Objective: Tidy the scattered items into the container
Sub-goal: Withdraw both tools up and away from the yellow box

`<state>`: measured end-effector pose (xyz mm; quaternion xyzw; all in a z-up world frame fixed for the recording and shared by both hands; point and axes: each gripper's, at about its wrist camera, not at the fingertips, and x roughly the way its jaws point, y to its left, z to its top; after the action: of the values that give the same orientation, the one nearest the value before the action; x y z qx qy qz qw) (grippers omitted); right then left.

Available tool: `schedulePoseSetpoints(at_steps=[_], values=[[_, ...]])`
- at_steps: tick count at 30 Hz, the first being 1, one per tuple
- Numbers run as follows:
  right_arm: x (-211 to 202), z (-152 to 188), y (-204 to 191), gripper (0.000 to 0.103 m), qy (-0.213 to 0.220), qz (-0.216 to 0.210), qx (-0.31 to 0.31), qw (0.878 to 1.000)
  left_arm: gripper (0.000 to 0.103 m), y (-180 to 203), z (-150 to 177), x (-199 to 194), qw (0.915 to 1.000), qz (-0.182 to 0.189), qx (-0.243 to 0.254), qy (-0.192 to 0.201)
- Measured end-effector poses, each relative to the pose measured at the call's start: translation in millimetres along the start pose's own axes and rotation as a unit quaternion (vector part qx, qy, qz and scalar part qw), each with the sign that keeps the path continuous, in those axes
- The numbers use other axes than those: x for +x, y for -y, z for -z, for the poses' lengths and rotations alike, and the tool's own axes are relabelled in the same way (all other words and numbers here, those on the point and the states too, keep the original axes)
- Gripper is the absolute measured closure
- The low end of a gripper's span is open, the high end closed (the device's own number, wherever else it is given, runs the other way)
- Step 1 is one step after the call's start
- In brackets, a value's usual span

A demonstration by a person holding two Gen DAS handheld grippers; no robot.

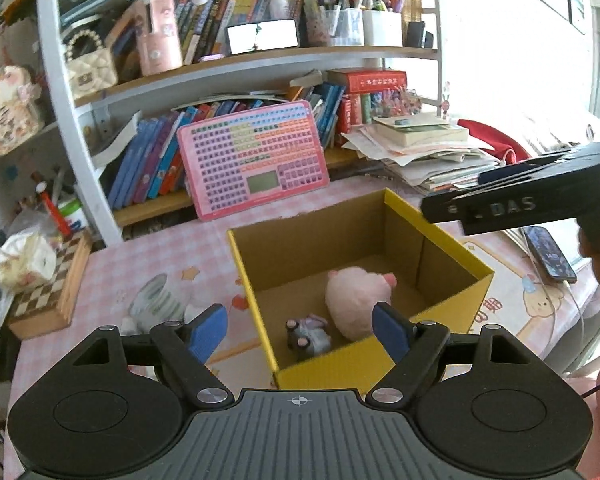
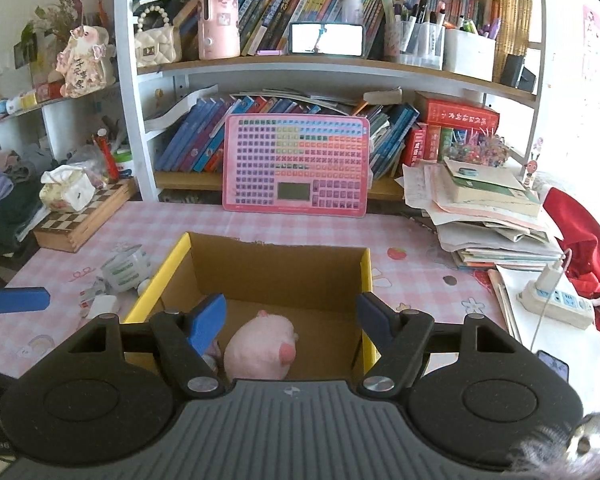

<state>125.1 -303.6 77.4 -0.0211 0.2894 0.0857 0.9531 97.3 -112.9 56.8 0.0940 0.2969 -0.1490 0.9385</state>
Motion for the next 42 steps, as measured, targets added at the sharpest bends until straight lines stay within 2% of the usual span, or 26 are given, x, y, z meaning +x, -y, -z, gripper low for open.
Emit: schedulePoseSetpoints(at_steps=[5, 11, 20, 24, 27, 34, 42], values=[[-24.6, 18.7, -7.9, 0.029, 0.004, 0.006, -0.016, 1.000, 0.021, -8.9, 16.8, -22.3, 0.9997, -0.016, -0.018, 0.002], [-39.9, 45.9, -16.9, 0.029, -0.015, 0.002, -0.017, 1.000, 0.021, -21.1, 39.3, -41.6, 0.9987, -0.037, -0.032, -0.010], [-49.5, 74.7, -36.7, 0.029, -0.038, -0.018, -0.010, 0.999, 0.021, -30.1, 65.7, -52.2, 0.9953, -0.062, -0.065, -0.035], [-47.6, 85.0, -50.5, 0.029, -0.037, -0.009, -0.040, 0.998, 0.021, -34.2, 73.1, -53.3, 0.9939, -0.074, -0.073, -0.035], [-41.4, 91.4, -59.5, 0.029, -0.045, -0.019, -0.042, 0.998, 0.021, -37.8, 79.6, -52.7, 0.9925, -0.082, -0.080, -0.041], [-32.2, 106.3, -84.2, 0.029, -0.073, -0.042, -0.039, 0.996, 0.021, -47.5, 94.4, -53.1, 0.9903, -0.086, -0.092, -0.060], [-26.2, 105.7, -103.8, 0.029, -0.086, -0.059, -0.042, 0.994, 0.021, -58.1, 100.2, -49.5, 0.9912, -0.073, -0.088, -0.066]])
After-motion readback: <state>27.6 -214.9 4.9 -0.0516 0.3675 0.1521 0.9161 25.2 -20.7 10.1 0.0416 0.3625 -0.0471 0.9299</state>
